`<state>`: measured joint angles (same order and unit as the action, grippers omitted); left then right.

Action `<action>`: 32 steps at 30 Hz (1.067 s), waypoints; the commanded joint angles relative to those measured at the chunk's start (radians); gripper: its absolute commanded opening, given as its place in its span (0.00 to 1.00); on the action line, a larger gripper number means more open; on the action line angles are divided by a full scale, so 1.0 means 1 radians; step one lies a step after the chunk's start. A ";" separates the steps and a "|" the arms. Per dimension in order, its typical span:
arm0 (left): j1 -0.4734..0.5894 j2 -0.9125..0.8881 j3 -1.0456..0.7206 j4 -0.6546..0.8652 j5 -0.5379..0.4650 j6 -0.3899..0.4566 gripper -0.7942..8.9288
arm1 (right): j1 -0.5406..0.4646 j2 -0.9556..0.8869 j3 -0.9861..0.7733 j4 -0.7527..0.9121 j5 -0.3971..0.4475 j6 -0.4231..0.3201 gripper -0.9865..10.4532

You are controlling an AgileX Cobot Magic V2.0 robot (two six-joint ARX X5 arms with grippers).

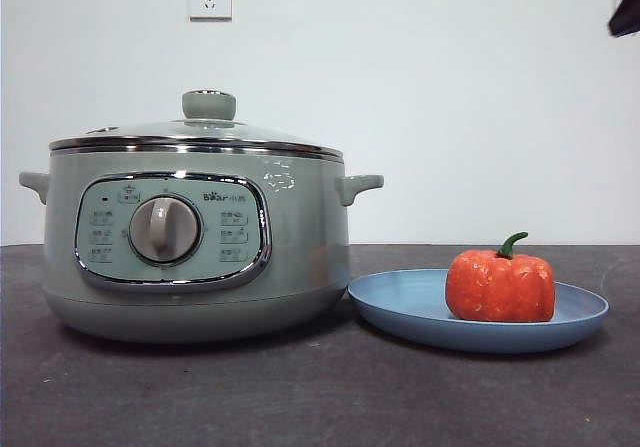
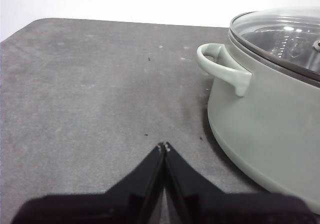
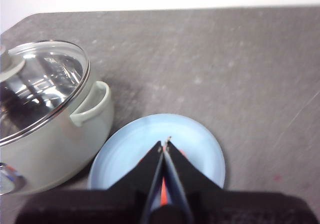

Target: Take the pumpkin out from the steamer,put the pumpkin in the blue plate,close the lid

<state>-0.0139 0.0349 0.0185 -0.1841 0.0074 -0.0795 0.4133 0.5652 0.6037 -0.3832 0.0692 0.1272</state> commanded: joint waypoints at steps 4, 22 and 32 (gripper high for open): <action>0.003 -0.003 -0.016 0.002 -0.002 -0.006 0.08 | -0.145 -0.191 -0.117 0.021 -0.080 -0.103 0.09; 0.003 -0.003 -0.016 0.002 -0.002 -0.006 0.08 | -0.315 -0.565 -0.584 0.193 -0.149 -0.083 0.09; 0.003 -0.003 -0.016 0.002 -0.002 -0.006 0.08 | -0.315 -0.557 -0.595 0.203 -0.141 -0.080 0.09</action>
<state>-0.0139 0.0349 0.0185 -0.1841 0.0071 -0.0799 0.0986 0.0063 0.0238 -0.1852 -0.0753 0.0376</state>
